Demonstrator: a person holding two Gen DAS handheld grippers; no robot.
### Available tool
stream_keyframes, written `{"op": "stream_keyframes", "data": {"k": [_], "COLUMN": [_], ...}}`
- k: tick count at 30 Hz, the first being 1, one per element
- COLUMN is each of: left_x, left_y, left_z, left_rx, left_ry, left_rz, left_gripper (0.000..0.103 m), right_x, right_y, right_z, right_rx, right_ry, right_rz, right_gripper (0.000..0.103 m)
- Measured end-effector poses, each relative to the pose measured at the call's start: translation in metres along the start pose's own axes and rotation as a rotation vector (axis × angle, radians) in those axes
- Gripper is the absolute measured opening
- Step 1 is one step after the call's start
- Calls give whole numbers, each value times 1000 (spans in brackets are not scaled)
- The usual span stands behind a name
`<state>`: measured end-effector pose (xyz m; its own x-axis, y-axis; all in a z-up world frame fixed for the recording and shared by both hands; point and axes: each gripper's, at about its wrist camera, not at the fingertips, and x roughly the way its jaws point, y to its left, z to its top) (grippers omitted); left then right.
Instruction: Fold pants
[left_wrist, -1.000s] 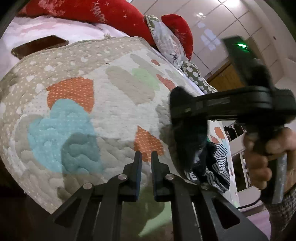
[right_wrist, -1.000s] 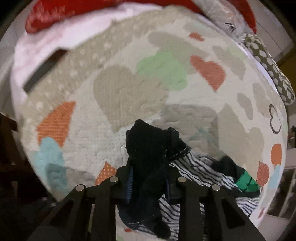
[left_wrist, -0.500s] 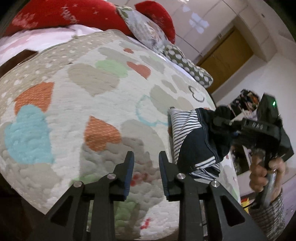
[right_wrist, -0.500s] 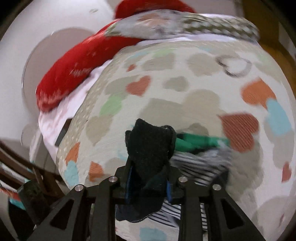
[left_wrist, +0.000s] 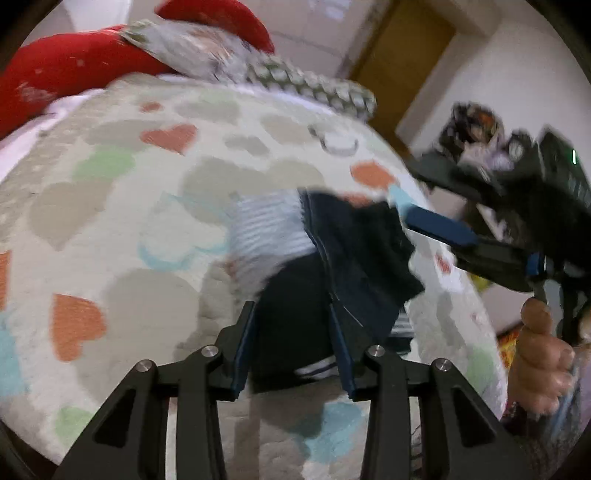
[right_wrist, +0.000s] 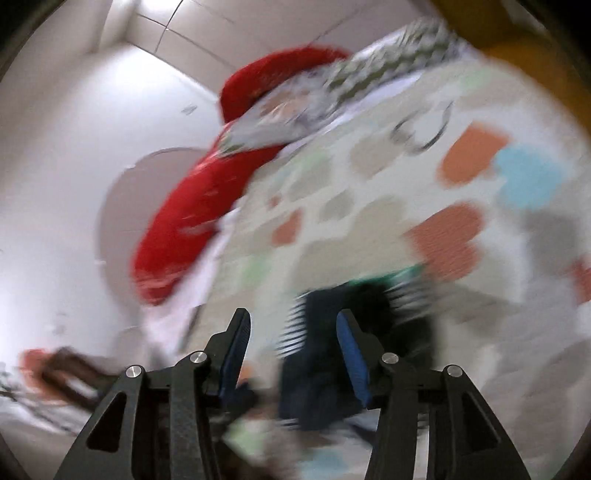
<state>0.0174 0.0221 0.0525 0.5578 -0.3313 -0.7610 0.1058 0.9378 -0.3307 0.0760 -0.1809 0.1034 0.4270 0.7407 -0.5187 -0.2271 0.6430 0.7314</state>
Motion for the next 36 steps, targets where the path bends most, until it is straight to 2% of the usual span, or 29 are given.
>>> {"op": "stream_keyframes", "data": {"k": [2, 5, 7, 9, 10, 11, 13, 15, 18, 21, 25, 27, 29, 33, 36], "left_x": [17, 25, 21, 14, 7, 1, -4, -4, 12, 36, 59, 60, 59, 48, 34], "left_y": [-6, -8, -7, -2, 4, 9, 20, 33, 49, 55, 55, 50, 41, 47, 51], "left_z": [-4, -10, -9, -6, -2, 0, 7, 15, 27, 33, 37, 37, 36, 27, 17], "left_rx": [29, 68, 84, 71, 46, 22, -32, -92, -149, -166, -204, -190, -154, -208, -244], "left_ry": [29, 46, 58, 69, 58, 44, 15, -2, 34, 88, 123, 127, 126, 109, 88], "left_rz": [36, 59, 40, 14, -24, -47, -62, -80, -155, -194, -236, -206, -134, -126, -112], "left_gripper": [40, 43, 44, 44, 45, 47, 66, 70, 75, 75, 78, 78, 70, 69, 69], "right_x": [21, 43, 41, 31, 24, 19, 3, -5, 1, 9, 18, 19, 14, -4, -13], "right_y": [-8, -34, -46, -46, -45, -44, -49, -54, -64, -75, -82, -85, -87, -89, -92], "right_z": [-4, -9, -12, -16, -17, -18, -17, -16, -16, -26, -34, -36, -38, -46, -54], "right_rx": [37, 79, 53, -6, -12, -10, 5, 11, 48, 83, 127, 140, 149, 142, 163], "right_ry": [43, 55, 10, -27, -44, -63, -98, -106, -79, -32, -37, -40, -65, -121, -129], "right_rz": [7, -102, -249, -332, -368, -375, -332, -273, -191, -141, -115, -106, -128, -216, -186], "right_gripper": [53, 50, 50, 51, 52, 52, 54, 63, 67, 67, 70, 71, 71, 71, 71]}}
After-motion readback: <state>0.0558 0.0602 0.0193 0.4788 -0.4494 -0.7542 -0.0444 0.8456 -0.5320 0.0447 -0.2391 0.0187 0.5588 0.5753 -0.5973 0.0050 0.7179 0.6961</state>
